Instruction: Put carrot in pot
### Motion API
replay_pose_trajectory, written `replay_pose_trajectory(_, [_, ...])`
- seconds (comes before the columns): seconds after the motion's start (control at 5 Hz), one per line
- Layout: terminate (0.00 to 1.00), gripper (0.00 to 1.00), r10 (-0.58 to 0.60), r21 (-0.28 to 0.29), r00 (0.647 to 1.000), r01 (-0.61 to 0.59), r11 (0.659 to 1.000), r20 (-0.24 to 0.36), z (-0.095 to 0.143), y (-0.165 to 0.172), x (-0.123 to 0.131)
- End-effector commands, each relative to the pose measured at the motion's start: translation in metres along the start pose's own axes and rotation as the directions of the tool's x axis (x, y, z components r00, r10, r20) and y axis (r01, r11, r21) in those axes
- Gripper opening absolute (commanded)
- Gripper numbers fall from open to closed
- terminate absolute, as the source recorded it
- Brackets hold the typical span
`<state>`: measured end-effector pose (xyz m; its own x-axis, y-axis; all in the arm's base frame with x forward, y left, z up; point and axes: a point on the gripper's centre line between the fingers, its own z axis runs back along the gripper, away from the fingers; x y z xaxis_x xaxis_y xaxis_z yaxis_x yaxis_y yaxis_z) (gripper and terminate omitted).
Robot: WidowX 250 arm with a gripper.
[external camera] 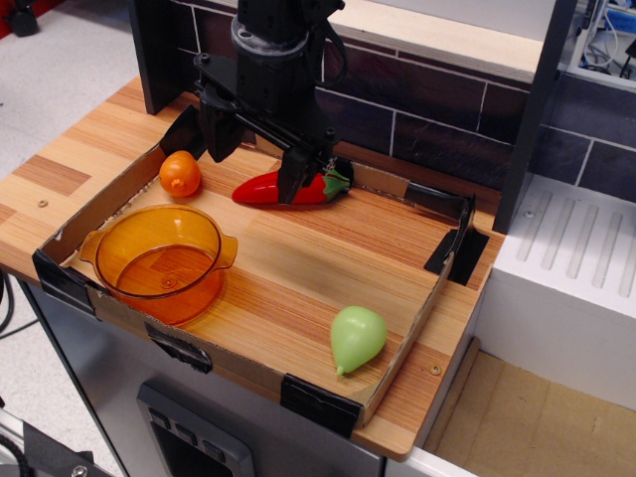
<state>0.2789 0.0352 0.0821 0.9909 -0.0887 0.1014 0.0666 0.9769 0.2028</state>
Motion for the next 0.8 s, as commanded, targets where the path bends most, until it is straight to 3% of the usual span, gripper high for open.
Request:
replay_pose_trajectory(0.0, [0.00,1.00,0.000,0.000,1.000,0.000,1.000,0.000,0.000,0.000,0.000])
replay_pose_trajectory(0.2, [0.00,1.00,0.187,-0.052,0.982,-0.185,0.981,0.033,0.006,0.021,0.001])
replay_pose_trajectory(0.4, [0.00,1.00,0.353,-0.113,0.935,-0.349,0.930,0.020,0.008,0.046,0.006])
replay_pose_trajectory(0.6, [0.00,1.00,0.509,-0.147,0.861,-0.502,0.852,0.010,0.007,0.071,0.009])
